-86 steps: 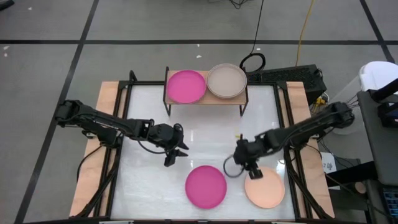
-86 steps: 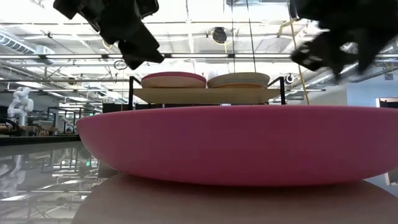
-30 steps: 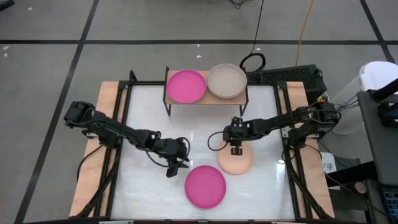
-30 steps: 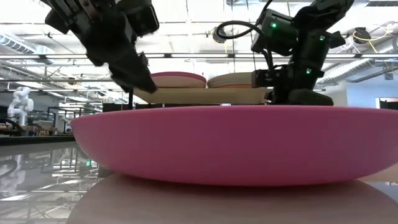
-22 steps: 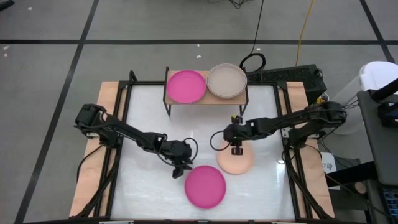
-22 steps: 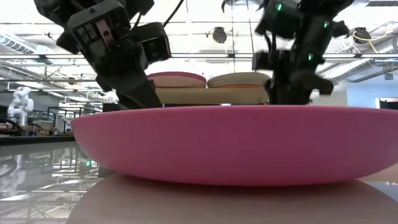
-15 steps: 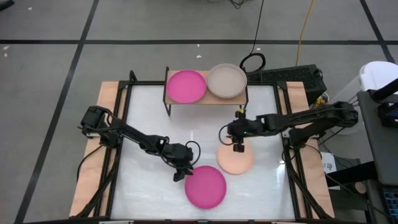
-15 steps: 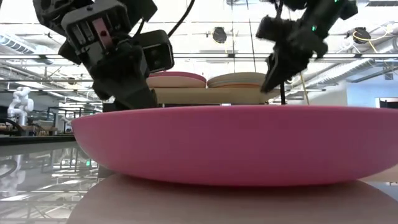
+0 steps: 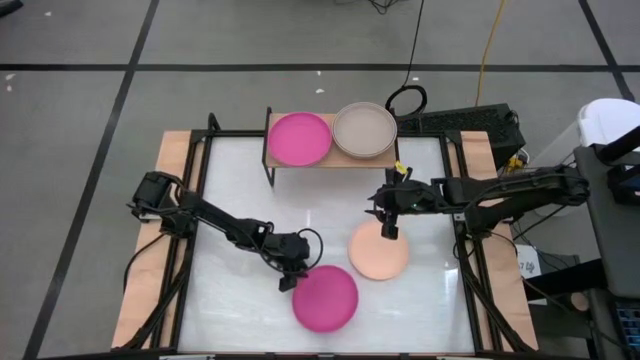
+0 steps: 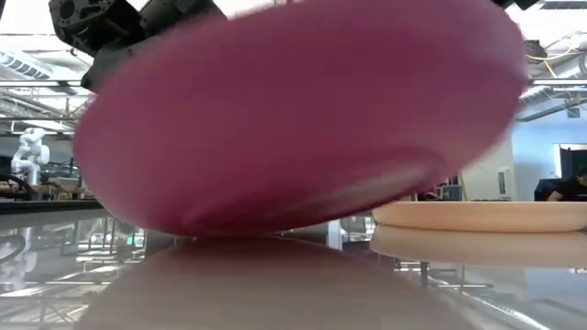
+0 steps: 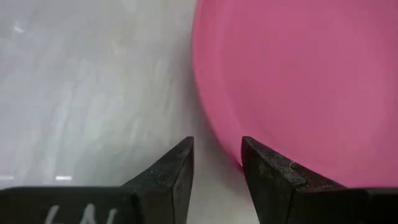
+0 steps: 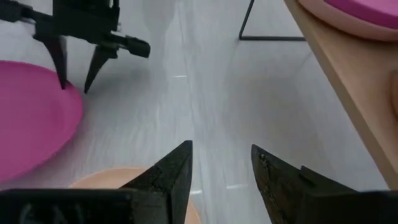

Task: Place and stack plates onto a shelf
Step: Stack the pink plate on top of the pink plate on the shelf

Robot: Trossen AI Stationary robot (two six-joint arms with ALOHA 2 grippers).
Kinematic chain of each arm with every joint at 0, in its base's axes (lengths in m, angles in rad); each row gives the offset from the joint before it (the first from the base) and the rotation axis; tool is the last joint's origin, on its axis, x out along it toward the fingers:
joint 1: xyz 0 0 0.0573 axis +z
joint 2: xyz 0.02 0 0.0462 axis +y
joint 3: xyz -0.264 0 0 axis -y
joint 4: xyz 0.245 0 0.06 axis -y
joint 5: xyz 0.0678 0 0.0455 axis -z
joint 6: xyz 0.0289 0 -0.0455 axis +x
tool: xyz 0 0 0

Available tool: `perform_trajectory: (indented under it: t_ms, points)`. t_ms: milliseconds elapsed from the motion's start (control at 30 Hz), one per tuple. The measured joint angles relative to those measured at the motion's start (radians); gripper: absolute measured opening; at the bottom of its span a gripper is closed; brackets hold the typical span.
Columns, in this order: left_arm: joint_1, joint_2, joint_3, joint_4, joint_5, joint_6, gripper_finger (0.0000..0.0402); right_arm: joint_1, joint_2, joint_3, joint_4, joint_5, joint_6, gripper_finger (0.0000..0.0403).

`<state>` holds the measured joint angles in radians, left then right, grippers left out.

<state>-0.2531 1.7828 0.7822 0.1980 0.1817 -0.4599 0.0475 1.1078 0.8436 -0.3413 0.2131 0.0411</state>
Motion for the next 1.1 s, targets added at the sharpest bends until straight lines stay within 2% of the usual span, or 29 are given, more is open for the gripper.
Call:
perform_trajectory:
  t_ms: [67, 167, 233, 267, 400, 600, 867, 1100]
  points:
    - [0.0, -0.001, 0.0, -0.014, -0.006, 0.025, 0.0116, 0.0, 0.0, 0.0, 0.002, 0.0, 0.0, 0.0148]
    - [0.0, -0.001, 0.0, -0.032, -0.005, 0.051, 0.0061, 0.0, 0.0, 0.0, 0.003, 0.0, 0.0, 0.0148]
    - [0.002, -0.001, 0.001, -0.024, 0.026, 0.06, 0.0021, 0.0, 0.0, 0.0, 0.005, 0.0, -0.001, 0.0148]
    - [0.004, -0.003, 0.002, -0.024, 0.038, 0.071, 0.0014, 0.0, 0.0, 0.0, 0.005, 0.0, -0.002, 0.0148]
    - [0.015, -0.035, -0.001, -0.035, 0.047, 0.092, 0.0006, 0.0, 0.0, 0.0, 0.009, 0.0, -0.004, 0.0148]
    - [0.038, -0.187, -0.002, -0.134, 0.002, 0.14, 0.0003, 0.0, 0.0, 0.0, 0.008, -0.003, -0.004, 0.0148]
    - [0.117, -0.495, -0.002, -0.337, -0.141, 0.244, 0.0, 0.0, 0.0, 0.0, 0.02, -0.003, -0.027, 0.0148]
    - [0.291, -0.757, -0.001, -0.388, -0.185, 0.344, 0.0, 0.0, 0.0, 0.0, 0.026, -0.004, -0.027, 0.0148]
